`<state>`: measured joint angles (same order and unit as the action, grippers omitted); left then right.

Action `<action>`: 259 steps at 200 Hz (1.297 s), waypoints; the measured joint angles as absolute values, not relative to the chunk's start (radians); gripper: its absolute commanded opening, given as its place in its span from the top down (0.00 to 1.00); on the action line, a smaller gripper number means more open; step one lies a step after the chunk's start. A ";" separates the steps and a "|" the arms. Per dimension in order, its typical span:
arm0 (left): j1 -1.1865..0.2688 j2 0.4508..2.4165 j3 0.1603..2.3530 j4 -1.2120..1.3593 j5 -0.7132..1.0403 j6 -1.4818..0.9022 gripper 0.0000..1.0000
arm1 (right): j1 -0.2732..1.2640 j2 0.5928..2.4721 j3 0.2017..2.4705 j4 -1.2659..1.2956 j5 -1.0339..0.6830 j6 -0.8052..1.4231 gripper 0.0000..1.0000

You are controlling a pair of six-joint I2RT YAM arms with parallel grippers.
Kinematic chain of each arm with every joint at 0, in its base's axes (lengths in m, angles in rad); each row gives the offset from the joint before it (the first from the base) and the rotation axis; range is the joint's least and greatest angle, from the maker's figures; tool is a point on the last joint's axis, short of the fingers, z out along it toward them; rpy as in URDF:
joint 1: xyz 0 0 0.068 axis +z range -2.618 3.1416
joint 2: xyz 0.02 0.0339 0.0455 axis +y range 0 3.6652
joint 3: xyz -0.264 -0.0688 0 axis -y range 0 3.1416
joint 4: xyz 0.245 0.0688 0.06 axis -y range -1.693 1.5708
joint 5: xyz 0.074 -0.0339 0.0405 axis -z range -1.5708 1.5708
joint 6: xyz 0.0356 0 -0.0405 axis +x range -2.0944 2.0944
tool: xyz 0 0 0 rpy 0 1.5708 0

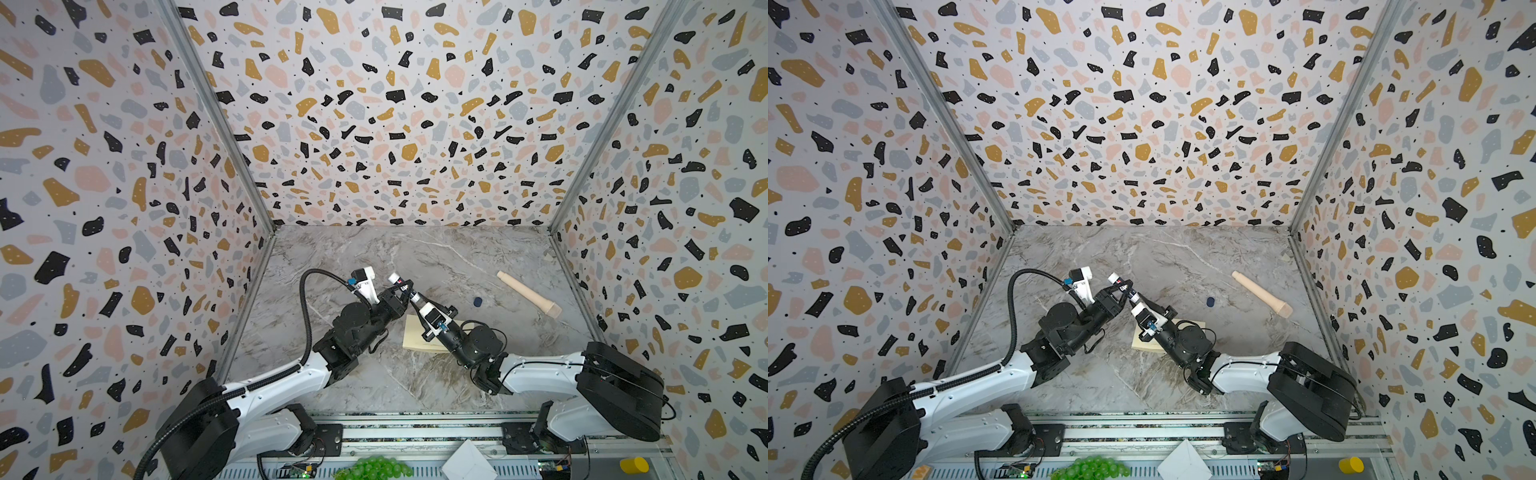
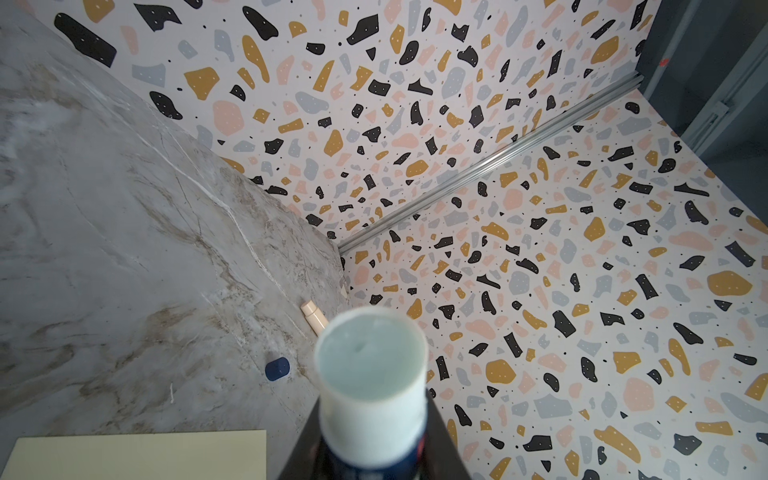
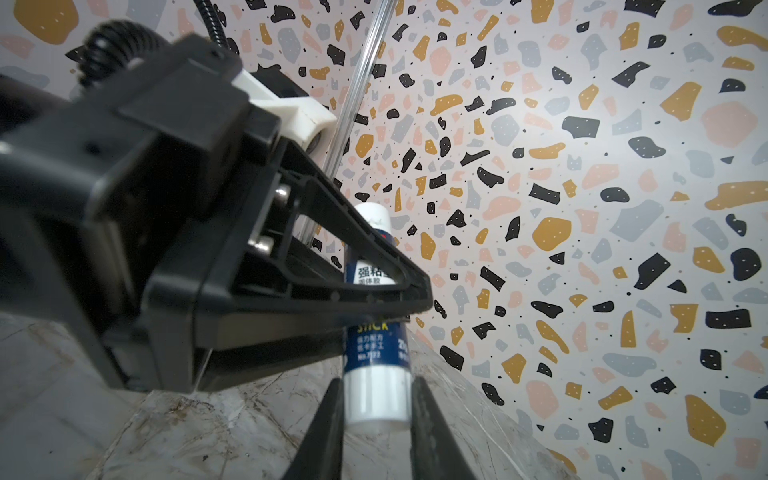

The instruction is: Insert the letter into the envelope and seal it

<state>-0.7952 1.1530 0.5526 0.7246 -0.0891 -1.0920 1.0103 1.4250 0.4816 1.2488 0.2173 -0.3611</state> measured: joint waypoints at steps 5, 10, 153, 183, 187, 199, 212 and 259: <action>-0.794 1.156 0.553 0.732 -0.084 -1.083 1.00 | 1.002 1.416 0.482 1.238 0.204 -0.344 0.89; -0.794 1.158 0.553 0.743 -0.077 -1.072 1.00 | 0.992 1.404 0.482 1.223 0.181 -0.319 0.90; -0.779 1.112 0.513 1.025 0.200 -0.681 1.00 | 0.643 1.328 0.611 1.135 -0.834 0.465 0.83; -0.780 1.112 0.507 1.019 0.190 -0.708 1.00 | 0.652 1.320 0.600 1.116 -0.807 0.448 0.48; -0.782 1.113 0.507 1.018 0.190 -0.719 1.00 | 0.657 1.316 0.595 1.108 -0.791 0.440 0.45; -0.794 1.116 0.507 1.009 0.188 -0.742 1.00 | 0.697 1.291 0.567 1.070 -0.721 0.374 0.33; -0.802 1.117 0.507 0.992 0.184 -0.765 1.00 | 0.760 1.246 0.522 1.032 -0.585 0.272 0.25; -0.804 1.117 0.507 0.957 0.162 -0.823 1.00 | 0.939 1.149 0.382 1.107 -0.049 -0.096 0.28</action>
<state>-0.8036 1.1168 0.5072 0.9569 0.1616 -0.8230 0.9394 1.1492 0.3817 1.1069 -0.0490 -0.0963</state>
